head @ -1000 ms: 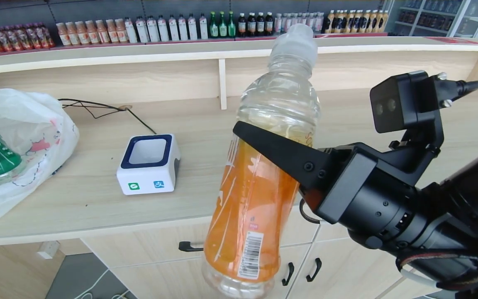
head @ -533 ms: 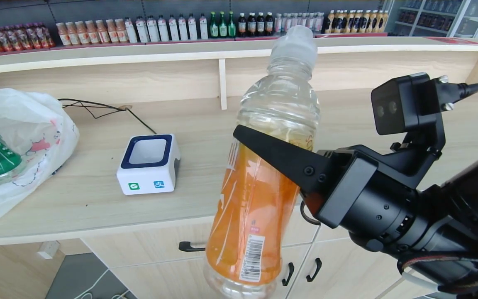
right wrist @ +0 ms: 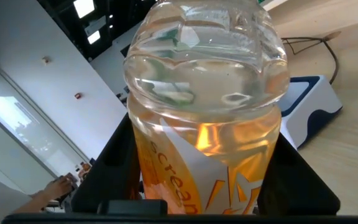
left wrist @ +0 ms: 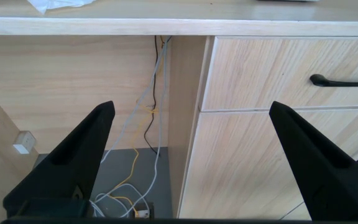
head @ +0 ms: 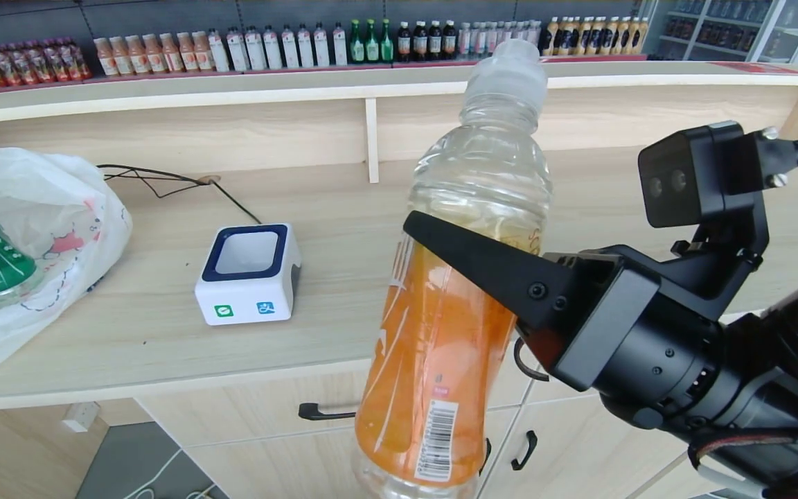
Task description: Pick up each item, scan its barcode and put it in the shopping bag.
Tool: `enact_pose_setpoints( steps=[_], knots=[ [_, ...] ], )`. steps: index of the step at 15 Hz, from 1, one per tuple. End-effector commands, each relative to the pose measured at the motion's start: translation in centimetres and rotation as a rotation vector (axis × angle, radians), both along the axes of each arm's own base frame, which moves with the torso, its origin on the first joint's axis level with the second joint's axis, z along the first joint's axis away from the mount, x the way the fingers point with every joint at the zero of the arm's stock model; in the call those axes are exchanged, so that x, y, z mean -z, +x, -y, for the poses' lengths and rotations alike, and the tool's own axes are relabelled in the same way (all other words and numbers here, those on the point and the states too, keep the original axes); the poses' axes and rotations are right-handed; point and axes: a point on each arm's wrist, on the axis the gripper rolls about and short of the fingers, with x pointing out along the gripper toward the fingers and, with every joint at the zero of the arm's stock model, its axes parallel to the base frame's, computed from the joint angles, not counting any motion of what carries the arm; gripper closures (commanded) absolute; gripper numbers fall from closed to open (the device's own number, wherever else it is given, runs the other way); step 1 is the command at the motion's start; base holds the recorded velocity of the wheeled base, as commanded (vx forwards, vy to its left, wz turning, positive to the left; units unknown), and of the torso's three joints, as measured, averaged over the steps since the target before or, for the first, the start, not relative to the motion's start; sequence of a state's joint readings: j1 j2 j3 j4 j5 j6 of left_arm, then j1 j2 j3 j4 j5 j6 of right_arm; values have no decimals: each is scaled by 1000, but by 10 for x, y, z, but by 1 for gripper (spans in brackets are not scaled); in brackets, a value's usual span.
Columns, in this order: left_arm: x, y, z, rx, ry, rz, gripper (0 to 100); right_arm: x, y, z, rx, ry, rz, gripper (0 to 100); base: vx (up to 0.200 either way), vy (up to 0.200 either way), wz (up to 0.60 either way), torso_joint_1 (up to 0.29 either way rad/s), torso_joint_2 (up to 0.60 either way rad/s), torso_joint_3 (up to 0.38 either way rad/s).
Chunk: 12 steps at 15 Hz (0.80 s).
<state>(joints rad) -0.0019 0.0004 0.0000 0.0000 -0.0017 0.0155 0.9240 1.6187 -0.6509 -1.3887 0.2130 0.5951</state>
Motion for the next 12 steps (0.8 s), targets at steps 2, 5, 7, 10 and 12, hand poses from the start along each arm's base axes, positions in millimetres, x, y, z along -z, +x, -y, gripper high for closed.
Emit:
enact_pose_setpoints(
  steps=[2,5,7,10,12],
  knots=[
    [0,0,0,-1,0,0,0,-4,-6,7,8,2,31,100,0,0,0,0,0,0],
    [0,0,0,-1,0,0,0,1,-17,22,50,-49,99,100,0,0,0,0,0,0],
    [0,0,0,-1,0,0,0,3,-18,27,152,-98,188,100,0,0,0,0,0,0],
    [0,0,0,-1,0,0,0,-8,-22,38,358,-93,232,100,0,0,0,0,0,0],
    [0,0,0,-1,0,0,0,-9,-22,44,431,-106,251,100,0,0,0,0,0,0]
  ],
)
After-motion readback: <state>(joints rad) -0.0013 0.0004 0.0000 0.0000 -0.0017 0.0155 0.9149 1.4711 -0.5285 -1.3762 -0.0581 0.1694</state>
